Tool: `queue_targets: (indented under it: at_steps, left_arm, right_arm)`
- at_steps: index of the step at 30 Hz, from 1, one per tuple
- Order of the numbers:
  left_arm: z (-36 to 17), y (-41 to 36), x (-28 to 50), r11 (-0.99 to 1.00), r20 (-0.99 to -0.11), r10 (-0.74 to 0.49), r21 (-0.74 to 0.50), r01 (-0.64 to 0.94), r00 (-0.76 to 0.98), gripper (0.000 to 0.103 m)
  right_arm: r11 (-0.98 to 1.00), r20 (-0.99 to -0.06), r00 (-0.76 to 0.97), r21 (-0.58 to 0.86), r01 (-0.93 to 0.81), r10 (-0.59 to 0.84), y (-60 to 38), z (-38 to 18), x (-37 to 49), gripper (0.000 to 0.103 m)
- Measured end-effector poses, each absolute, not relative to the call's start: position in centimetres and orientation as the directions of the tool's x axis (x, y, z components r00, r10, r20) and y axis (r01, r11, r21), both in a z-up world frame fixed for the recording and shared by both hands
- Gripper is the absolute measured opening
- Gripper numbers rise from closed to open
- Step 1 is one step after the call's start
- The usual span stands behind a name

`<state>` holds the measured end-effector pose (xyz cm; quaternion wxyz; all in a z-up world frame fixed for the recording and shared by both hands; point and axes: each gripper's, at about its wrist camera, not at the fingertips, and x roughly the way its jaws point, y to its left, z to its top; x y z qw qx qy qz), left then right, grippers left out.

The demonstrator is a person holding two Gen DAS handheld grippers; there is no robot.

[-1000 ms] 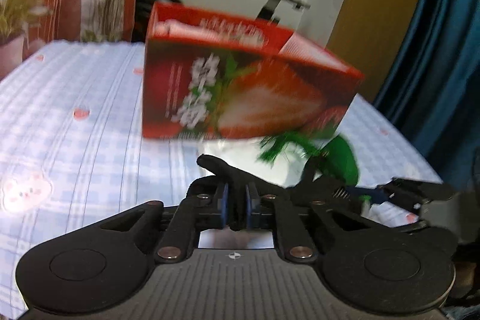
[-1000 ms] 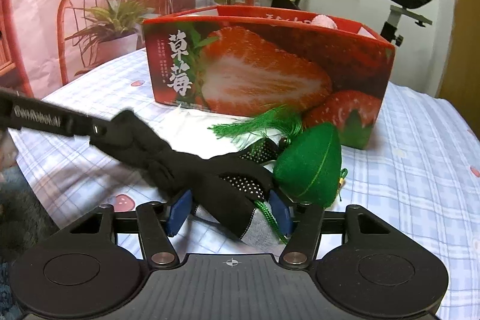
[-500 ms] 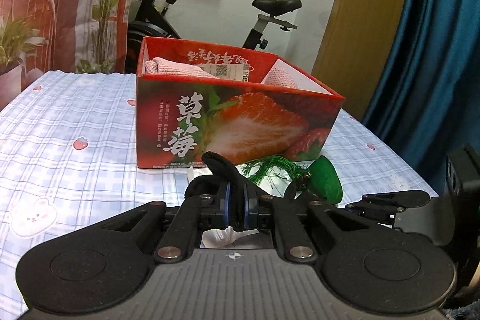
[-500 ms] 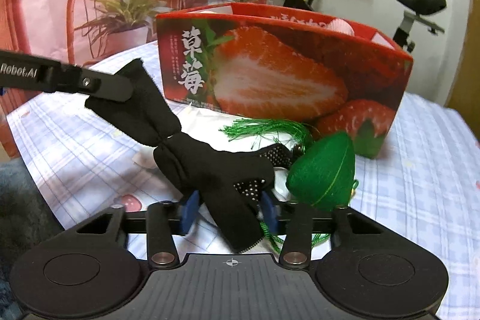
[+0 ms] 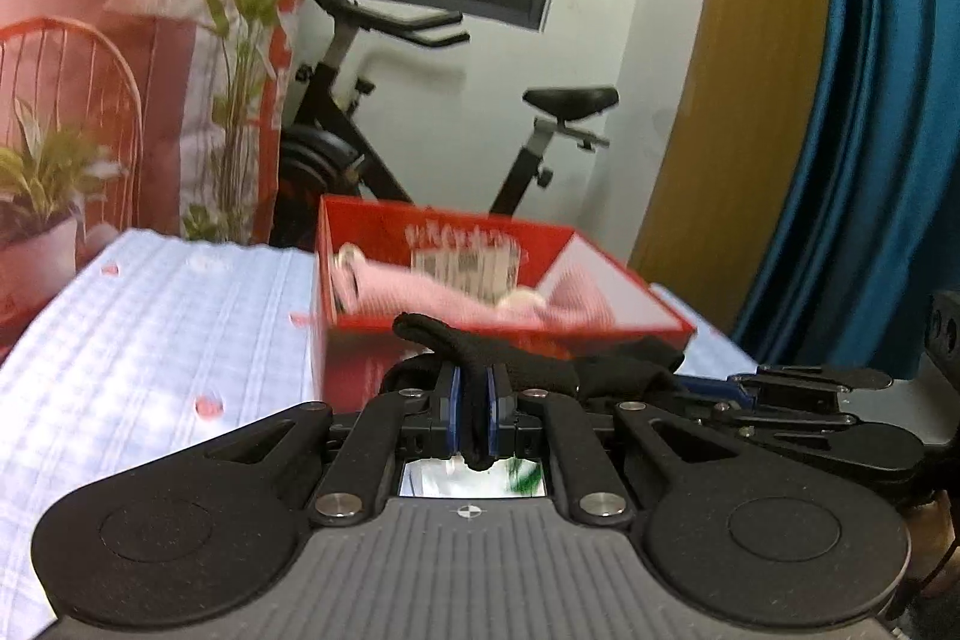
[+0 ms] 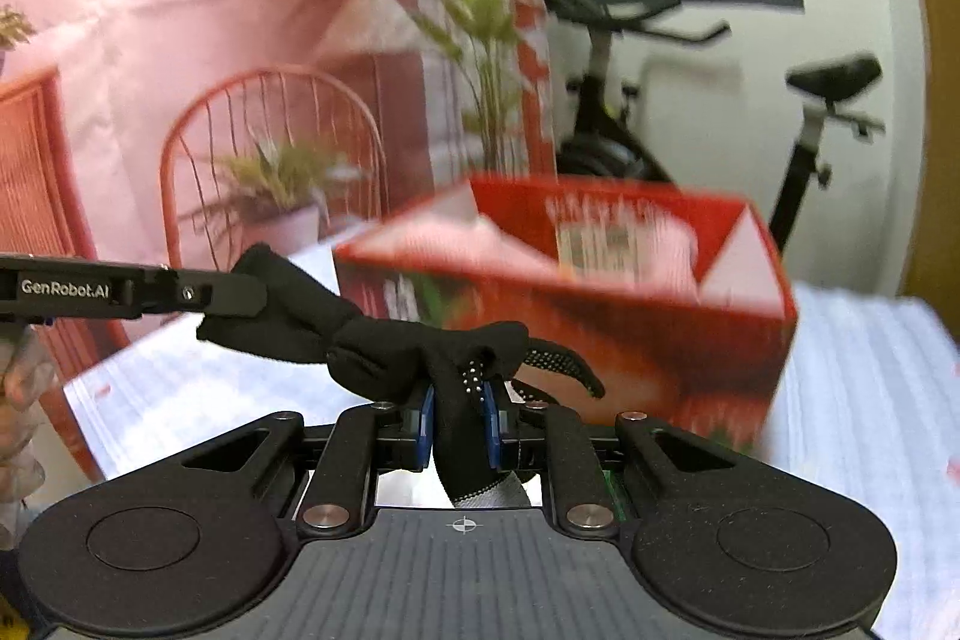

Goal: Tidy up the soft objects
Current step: 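Lift the black cloth with both grippers and carry it over the red box, then lower the black cloth into the red box and open both grippers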

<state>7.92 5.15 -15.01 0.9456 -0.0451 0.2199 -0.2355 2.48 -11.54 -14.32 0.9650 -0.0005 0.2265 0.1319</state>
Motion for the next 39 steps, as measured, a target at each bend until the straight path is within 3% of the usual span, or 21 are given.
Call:
queue_targets:
  at_steps: [6, 11, 21, 31, 33, 35, 37, 39]
  left_arm:
    - [-12.5, 3.6, 11.4, 0.882, -0.385, -0.47, -0.171, 0.439, 0.794, 0.01]
    - [-11.8, 2.3, 16.0, 0.88, -0.417, -0.472, -0.172, 0.442, 0.777, 0.011]
    - [-11.9, 0.1, 25.1, 0.889, -0.511, -0.449, -0.177, 0.421, 0.733, 0.011]
    - [-14.9, -1.2, 28.2, 0.906, -0.579, -0.405, -0.148, 0.398, 0.708, 0.014]
    - [-15.0, -1.4, 28.4, 0.907, -0.586, -0.397, -0.136, 0.398, 0.706, 0.024]
    - [-14.8, -1.2, 27.9, 0.907, -0.569, -0.399, -0.13, 0.4, 0.719, 0.068]
    - [-14.3, -0.9, 27.0, 0.904, -0.527, -0.41, -0.127, 0.408, 0.745, 0.078]
    - [-13.9, -1.0, 26.5, 0.901, -0.52, -0.415, -0.118, 0.418, 0.746, 0.078]
  right_arm:
    - [0.965, -0.383, 0.892, -0.006, -0.261, 0.239, -11.9, -10.3, 5.7, 0.015]
    - [0.971, -0.393, 0.898, -0.046, -0.235, 0.199, -12.7, -8.1, 10.0, 0.015]
    - [0.985, -0.498, 0.859, -0.046, -0.166, 0.122, -15.2, -8.6, 19.9, 0.015]
    - [0.994, -0.619, 0.781, 0.003, -0.105, 0.085, -16.5, -12.2, 25.8, 0.016]
    - [0.995, -0.628, 0.775, -0.008, -0.104, 0.076, -16.6, -12.6, 26.3, 0.017]
    - [0.995, -0.636, 0.769, -0.016, -0.097, 0.064, -16.5, -12.8, 26.6, 0.023]
    - [0.996, -0.631, 0.774, -0.022, -0.089, 0.055, -16.4, -12.8, 26.4, 0.031]
    - [0.995, -0.621, 0.782, -0.042, -0.086, 0.042, -16.3, -12.7, 26.0, 0.039]
